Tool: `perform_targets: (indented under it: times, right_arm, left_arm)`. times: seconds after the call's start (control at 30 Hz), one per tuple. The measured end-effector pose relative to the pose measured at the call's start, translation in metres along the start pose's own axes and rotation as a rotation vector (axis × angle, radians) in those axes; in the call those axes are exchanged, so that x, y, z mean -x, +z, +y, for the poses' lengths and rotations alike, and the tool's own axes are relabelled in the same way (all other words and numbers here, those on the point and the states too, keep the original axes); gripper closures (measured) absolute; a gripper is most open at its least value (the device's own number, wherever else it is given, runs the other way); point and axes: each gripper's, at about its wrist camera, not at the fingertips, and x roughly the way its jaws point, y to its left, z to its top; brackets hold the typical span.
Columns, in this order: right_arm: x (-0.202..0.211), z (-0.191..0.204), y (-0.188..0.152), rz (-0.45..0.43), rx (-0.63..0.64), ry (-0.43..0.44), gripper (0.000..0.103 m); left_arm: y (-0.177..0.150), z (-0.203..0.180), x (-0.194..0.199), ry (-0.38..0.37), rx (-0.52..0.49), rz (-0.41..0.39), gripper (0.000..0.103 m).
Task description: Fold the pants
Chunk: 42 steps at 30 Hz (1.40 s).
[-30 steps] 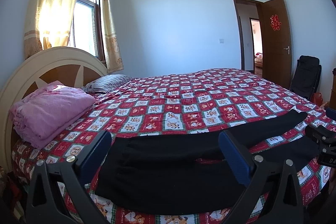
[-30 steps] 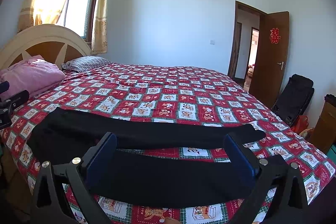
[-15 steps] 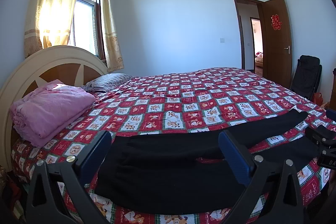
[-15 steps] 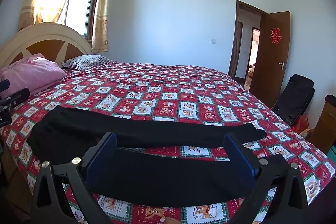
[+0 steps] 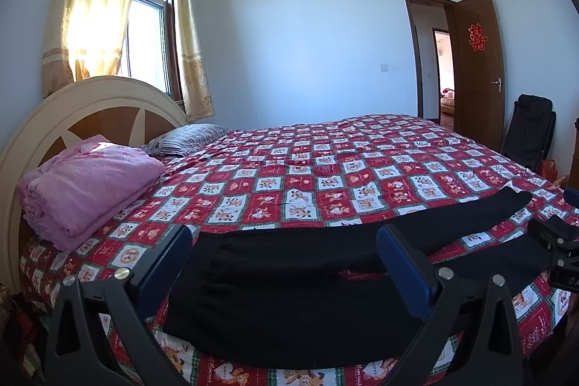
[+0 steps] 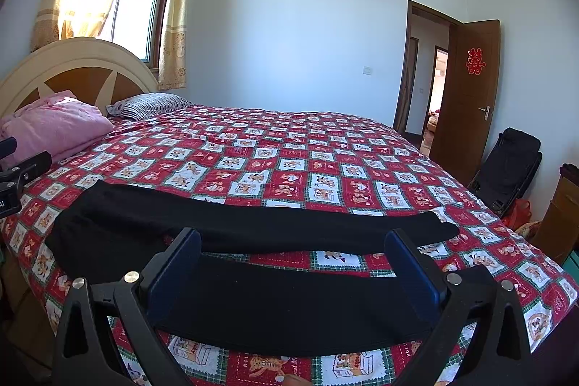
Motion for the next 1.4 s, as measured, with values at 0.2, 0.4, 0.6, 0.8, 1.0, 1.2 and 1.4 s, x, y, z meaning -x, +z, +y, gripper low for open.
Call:
perform_targets:
  times: [0.2, 0.4, 0.6, 0.8, 1.0, 1.2, 1.4]
  right_arm:
    - [-0.001, -0.001, 0.000, 0.004, 0.001, 0.003, 0.001]
    - [-0.003, -0.001, -0.002, 0.009, 0.004, 0.005, 0.001]
    - [-0.011, 0.000, -0.007, 0.024, 0.010, 0.007, 0.001]
    - [-0.029, 0.002, -0.017, 0.064, 0.027, 0.036, 0.001]
    - [-0.055, -0.026, -0.023, 0.111, -0.028, 0.058, 0.001]
    - [-0.096, -0.062, -0.035, 0.185, -0.061, 0.025, 0.001]
    - [-0.129, -0.097, -0.033, 0.256, -0.025, -0.020, 0.022]
  left_arm:
    - [-0.003, 0.003, -0.002, 0.002, 0.004, 0.006, 0.000]
    - [-0.003, 0.004, -0.003, 0.001, 0.005, 0.010, 0.000]
    - [-0.009, 0.006, -0.013, 0.009, 0.009, 0.025, 0.000]
    - [-0.023, 0.014, -0.045, 0.023, -0.014, 0.079, 0.000]
    - [-0.032, 0.065, -0.107, 0.084, -0.064, 0.159, 0.000]
    - [-0.036, 0.133, -0.177, 0.171, -0.059, 0.230, 0.000]
    - [-0.041, 0.161, -0.242, 0.130, -0.013, 0.341, 0.017]
